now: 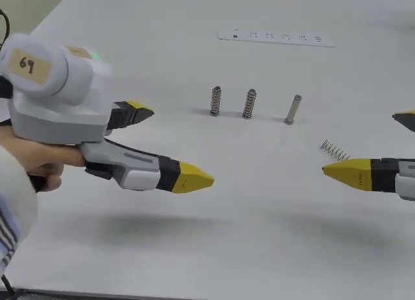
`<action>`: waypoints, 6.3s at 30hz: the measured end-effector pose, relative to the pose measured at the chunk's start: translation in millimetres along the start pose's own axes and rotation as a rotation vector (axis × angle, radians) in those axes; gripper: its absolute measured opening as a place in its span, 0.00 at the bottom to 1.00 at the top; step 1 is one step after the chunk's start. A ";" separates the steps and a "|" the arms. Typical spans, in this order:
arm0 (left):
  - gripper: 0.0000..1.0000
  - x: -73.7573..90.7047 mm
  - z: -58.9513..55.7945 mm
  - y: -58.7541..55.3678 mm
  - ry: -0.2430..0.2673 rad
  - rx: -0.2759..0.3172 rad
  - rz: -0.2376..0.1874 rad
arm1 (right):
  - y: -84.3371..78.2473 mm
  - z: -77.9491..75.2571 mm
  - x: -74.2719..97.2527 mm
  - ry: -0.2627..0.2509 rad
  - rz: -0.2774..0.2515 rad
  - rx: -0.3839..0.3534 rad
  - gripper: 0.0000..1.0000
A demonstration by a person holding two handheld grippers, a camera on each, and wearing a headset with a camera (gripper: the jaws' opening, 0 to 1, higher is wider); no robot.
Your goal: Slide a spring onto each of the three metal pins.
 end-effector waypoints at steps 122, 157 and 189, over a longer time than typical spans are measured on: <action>0.39 -244.1 -70.6 62.7 -0.578 -0.715 0.426 | -62.6 21.3 22.4 -0.017 -0.017 -0.232 0.99; 0.02 -236.9 -75.3 54.6 -0.469 -0.531 0.516 | -62.7 14.4 32.4 -0.052 -0.016 -0.224 0.97; 0.02 -125.8 -30.4 53.0 -0.351 -0.299 0.460 | -44.8 19.7 22.1 -0.001 0.009 -0.165 0.95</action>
Point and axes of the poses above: the centre of the closed fingertips' face, and the gripper's own axes: x roughly backward along the fingers, z roughly to its left, y roughly out of its top, the point moved 5 cm from there along x, roughly backward along the fingers, and after that the axes turned 3 degrees about -y, right-handed, at the moved point
